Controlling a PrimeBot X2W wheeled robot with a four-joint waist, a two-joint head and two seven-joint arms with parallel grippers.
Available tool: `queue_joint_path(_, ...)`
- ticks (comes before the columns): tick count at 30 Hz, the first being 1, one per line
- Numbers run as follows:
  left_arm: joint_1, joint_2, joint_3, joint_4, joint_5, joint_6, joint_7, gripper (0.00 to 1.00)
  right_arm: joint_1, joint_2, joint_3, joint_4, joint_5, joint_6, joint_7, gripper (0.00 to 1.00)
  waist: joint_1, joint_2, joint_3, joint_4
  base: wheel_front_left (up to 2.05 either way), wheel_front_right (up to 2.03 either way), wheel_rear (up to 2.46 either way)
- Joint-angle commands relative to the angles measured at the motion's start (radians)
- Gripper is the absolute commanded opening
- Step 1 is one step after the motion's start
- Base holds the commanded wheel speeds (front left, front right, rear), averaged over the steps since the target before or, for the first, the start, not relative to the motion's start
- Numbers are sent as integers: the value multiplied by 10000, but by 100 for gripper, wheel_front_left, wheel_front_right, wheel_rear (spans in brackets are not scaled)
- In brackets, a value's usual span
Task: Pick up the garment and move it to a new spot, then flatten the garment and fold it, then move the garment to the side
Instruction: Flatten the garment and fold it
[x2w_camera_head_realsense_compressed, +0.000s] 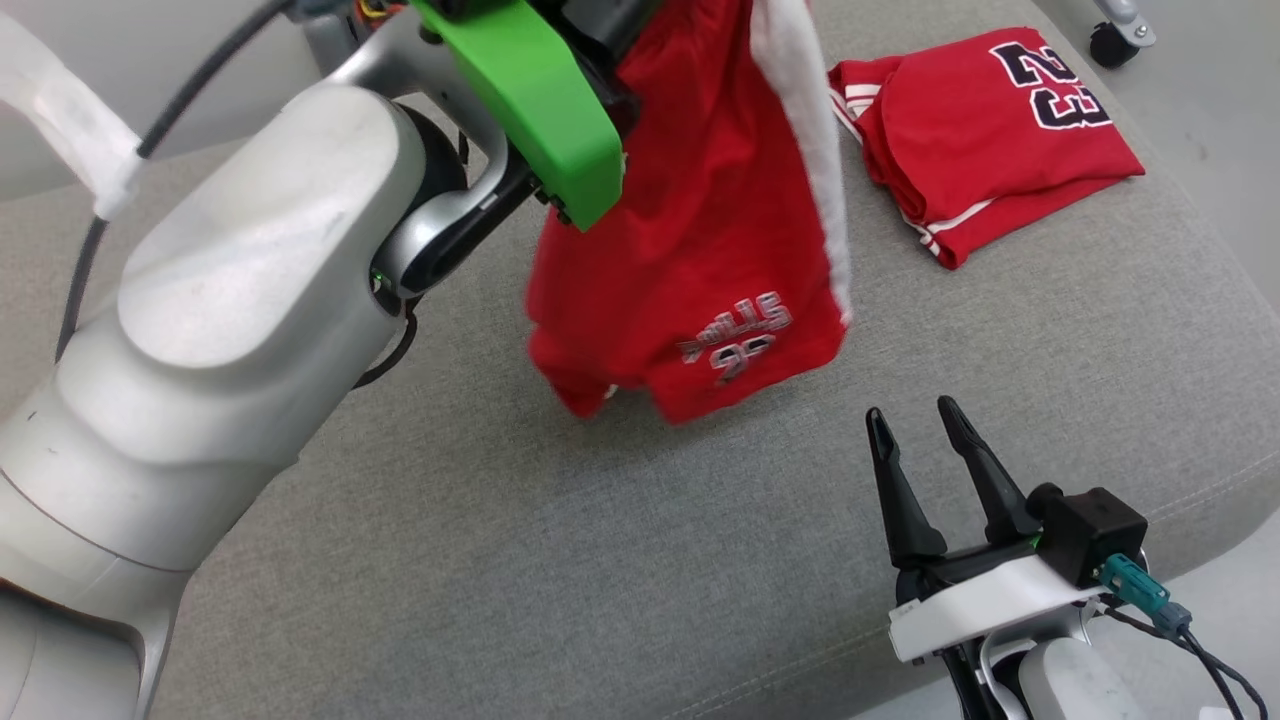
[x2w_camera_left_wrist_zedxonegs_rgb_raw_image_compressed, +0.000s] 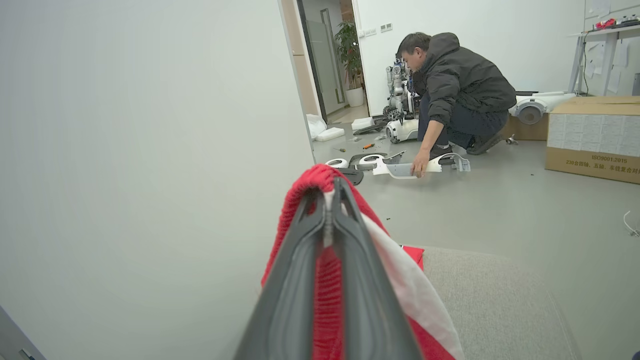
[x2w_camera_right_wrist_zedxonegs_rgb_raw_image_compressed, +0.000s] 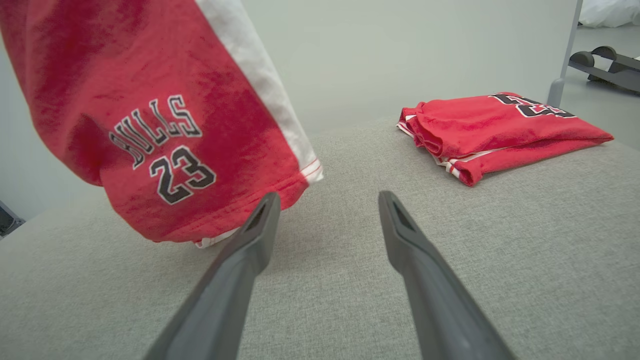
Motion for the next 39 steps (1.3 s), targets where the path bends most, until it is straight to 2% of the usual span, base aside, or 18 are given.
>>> queue_joint_path(1, 138, 24, 156, -21, -278, 94, -18, 0, 166, 6, -46, 30, -12, 1, -3, 100, 0, 0, -367, -8, 0, 0, 0)
queue_joint_path(4, 1022, 310, 300, -244, -929, 175, 151, 0, 331, 7, -177, 11, -67, 1, -3, 100, 0, 0, -591, 134, 0, 0, 0)
queue_joint_path(9, 3692, 1527, -9, -1352, -1911, 458, 451, 0, 588, -144, -264, -65, -127, 1, -3, 100, 0, 0, -611, 564, 0, 0, 0)
queue_joint_path(13, 6092, 2507, -118, -2136, -2580, 973, 7, 0, 690, -417, -442, -150, -2, 1, -3, 100, 0, 0, -392, 1113, 0, 0, 0)
queue_joint_path(18, 8006, 3117, -57, -2396, -3177, 1266, -719, 0, 368, -961, -477, -25, 638, 1, -3, 100, 0, 0, -120, 1880, 0, 0, 0)
queue_joint_path(21, 8498, 3173, -87, -2166, -3331, 1240, -1022, 0, -99, -1713, -211, 366, 1209, 1, -5, 100, 0, 0, 66, 2352, 0, 0, 0)
queue_joint_path(24, 8637, 2929, -105, -1838, -3351, 1123, -1257, 0, -590, -2401, 217, 1023, 1642, 1, -3, 100, 0, 0, 165, 2723, 0, 0, 0)
queue_joint_path(30, 8347, 2386, -152, -1072, -3293, 825, -1586, 0, -1931, -3641, 2020, 2490, 2902, 1, 6, 100, 0, 0, 279, 3266, 0, 0, 0)
queue_joint_path(38, 8053, 1972, -152, -425, -3196, 566, -1841, 0, -3318, -4072, 3432, 3354, 3935, 1, -7, 100, 0, 0, 536, 3481, 0, 0, 0)
queue_joint_path(39, 8027, 1942, -151, -373, -3181, 554, -1851, 0, -3388, -4073, 3515, 3329, 4009, 1, -8, 94, 0, 0, 561, 3496, 0, 0, 0)
